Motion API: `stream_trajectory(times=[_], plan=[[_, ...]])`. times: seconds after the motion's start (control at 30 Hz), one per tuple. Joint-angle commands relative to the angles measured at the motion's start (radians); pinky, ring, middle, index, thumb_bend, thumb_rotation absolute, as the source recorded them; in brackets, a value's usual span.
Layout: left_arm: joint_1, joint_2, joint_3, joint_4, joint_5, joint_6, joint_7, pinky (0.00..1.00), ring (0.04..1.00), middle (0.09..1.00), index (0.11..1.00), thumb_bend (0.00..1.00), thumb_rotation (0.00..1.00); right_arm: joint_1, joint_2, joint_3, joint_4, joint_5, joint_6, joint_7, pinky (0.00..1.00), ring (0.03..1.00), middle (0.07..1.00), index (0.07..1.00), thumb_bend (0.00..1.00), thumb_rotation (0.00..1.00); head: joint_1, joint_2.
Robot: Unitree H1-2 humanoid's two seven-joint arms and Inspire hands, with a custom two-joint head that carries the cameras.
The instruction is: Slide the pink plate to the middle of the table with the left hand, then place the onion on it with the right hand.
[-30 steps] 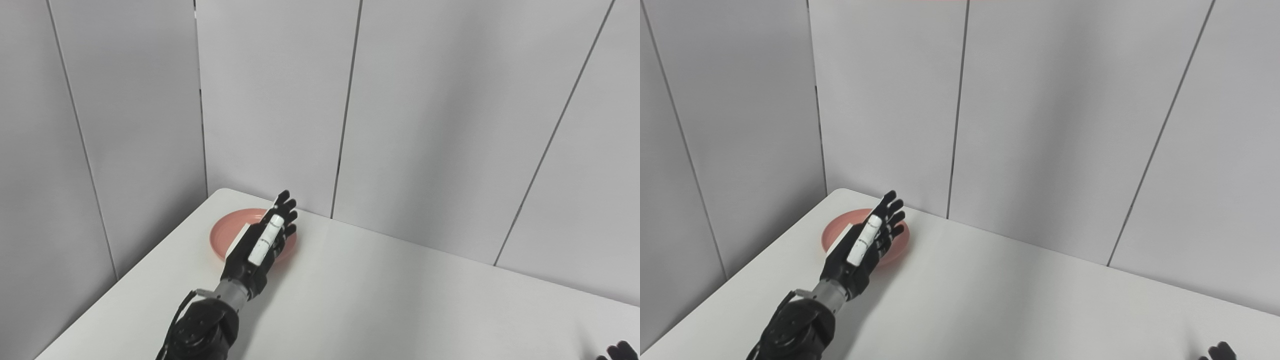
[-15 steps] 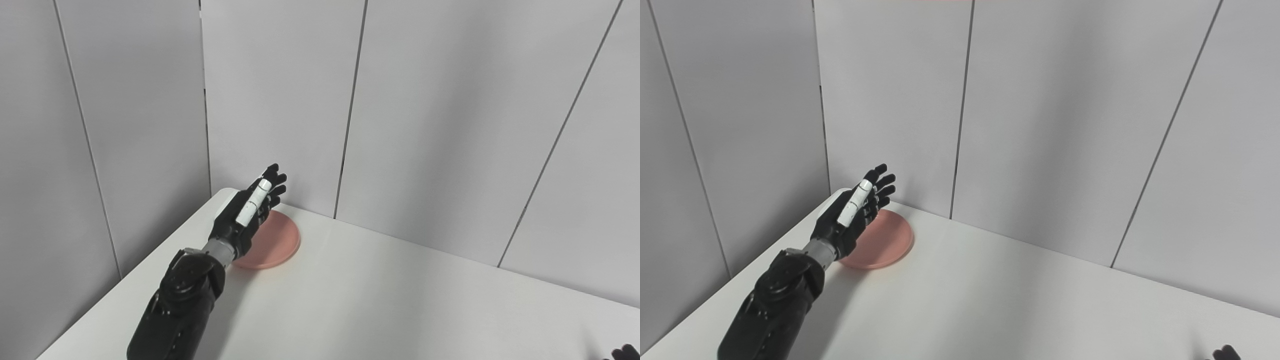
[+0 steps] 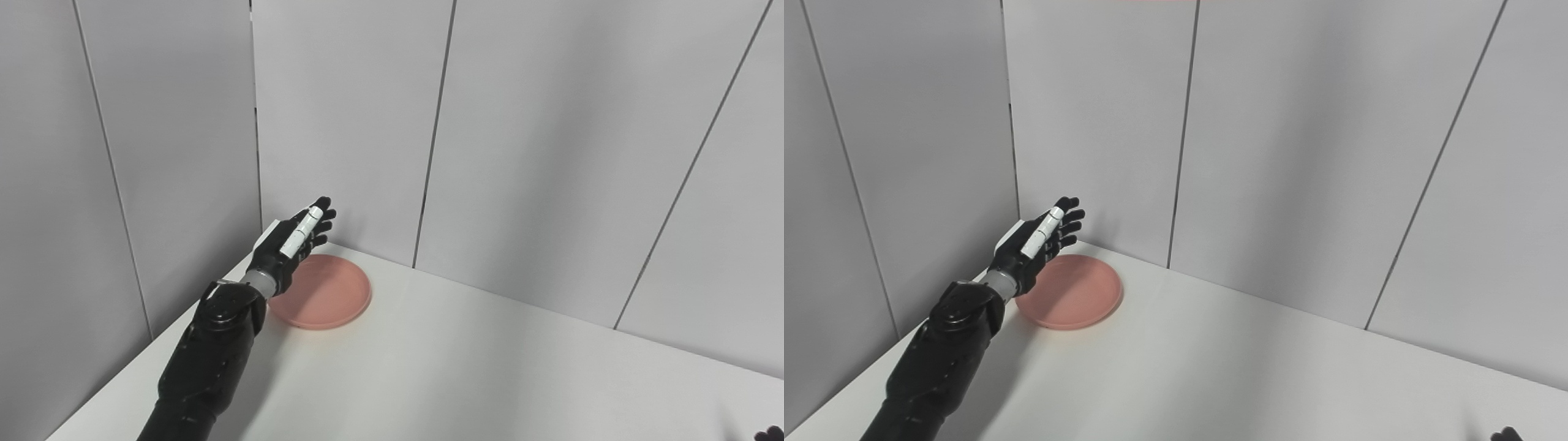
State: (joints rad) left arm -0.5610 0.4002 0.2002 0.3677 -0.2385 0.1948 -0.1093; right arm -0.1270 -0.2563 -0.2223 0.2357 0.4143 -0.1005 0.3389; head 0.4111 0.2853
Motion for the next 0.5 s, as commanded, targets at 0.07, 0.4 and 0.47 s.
stream_trajectory(times=[0.07,0.4,0.47], plan=[[-0.118,0.048,0.014,0.056,0.018,-0.095,-0.009,0.97,0.928,0.896,0.881,0.82,0.84,0.144,0.053,0.014,0.125,0.004,0.002,0.016,1.00,1.000,1.000,1.000,0.63,0.95,-0.006,0.001],[-0.207,0.074,0.043,0.295,0.012,-0.216,-0.027,0.93,0.887,0.871,0.877,0.80,0.80,0.153,0.055,0.016,0.117,-0.004,0.004,0.006,1.00,1.000,1.000,1.000,0.62,0.97,-0.011,0.004],[-0.216,0.076,0.049,0.329,0.010,-0.242,-0.026,0.92,0.884,0.866,0.875,0.80,0.80,0.155,0.056,0.016,0.113,-0.004,0.006,0.005,1.00,1.000,1.000,1.000,0.63,0.96,-0.014,0.005]])
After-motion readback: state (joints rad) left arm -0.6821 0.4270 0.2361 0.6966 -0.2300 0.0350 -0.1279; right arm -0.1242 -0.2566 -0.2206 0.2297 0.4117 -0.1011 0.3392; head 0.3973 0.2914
